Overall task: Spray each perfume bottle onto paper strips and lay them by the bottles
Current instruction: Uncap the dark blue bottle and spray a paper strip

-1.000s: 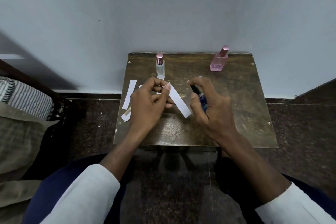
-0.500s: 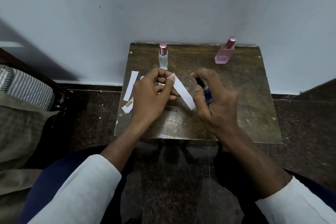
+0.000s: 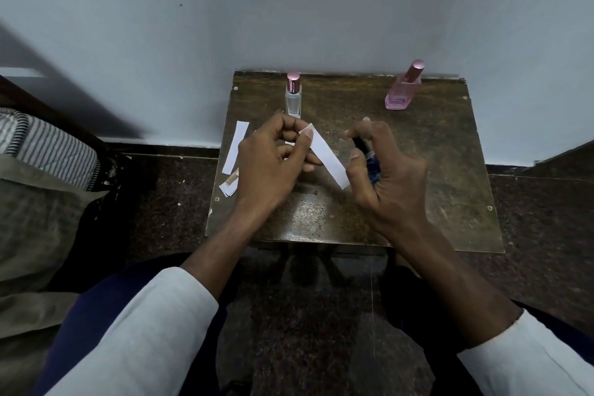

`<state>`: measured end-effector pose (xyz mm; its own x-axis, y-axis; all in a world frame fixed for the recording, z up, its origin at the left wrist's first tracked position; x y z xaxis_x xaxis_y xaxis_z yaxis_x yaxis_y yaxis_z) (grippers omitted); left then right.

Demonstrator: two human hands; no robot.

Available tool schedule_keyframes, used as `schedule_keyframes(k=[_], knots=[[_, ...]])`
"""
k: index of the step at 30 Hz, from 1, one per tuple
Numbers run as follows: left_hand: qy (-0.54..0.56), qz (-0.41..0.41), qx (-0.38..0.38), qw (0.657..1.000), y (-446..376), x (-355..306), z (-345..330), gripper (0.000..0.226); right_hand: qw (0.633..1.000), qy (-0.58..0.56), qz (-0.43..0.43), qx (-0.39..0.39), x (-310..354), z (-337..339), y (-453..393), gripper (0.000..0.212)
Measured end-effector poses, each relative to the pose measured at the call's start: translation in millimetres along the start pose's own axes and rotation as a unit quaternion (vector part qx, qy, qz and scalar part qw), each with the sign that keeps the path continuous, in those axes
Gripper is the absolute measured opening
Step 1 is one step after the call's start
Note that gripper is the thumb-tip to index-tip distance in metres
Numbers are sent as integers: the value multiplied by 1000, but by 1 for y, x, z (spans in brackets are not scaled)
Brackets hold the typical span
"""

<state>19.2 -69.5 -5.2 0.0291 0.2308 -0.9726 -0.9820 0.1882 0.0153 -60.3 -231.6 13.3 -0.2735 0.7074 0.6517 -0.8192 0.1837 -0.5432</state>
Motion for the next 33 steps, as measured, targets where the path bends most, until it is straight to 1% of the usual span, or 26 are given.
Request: schedule_keyframes(k=[3,7,11,18,28,33], knots=[[1,-3,-2,1000,1,-2,0,15,1000,-13,2,-7,-1,1,-1,20],[-6,-8,-1,1000,2,-2,0,15,1000,8,5,-23,-2,2,-2,24],[-7,-4,0,1000,1,-2,0,15,999,30,17,-22,-3,6,-1,27],[2,5,-10,1000,1,-6,0,16,999,26,18,-23,-10,9,1,33],[10,13,-14,1000,0,-5,0,13,999,35,15,-15,-12,12,2,20],[6,13,-15,1000,0,-5,1,15,999,27,36,-26,-13,13,4,35]])
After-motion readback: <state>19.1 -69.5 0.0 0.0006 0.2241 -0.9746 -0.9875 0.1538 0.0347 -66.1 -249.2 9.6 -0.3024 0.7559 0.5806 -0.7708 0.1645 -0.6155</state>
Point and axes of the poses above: each hand's wrist, its own y-axis away from the middle knuckle, its own z-axis out of the back of the hand, x = y × z, the point moved 1 cm from there along -y, towards the middle knuckle, and after that the axes turned 2 degrees about z, right-handed, at the moved point
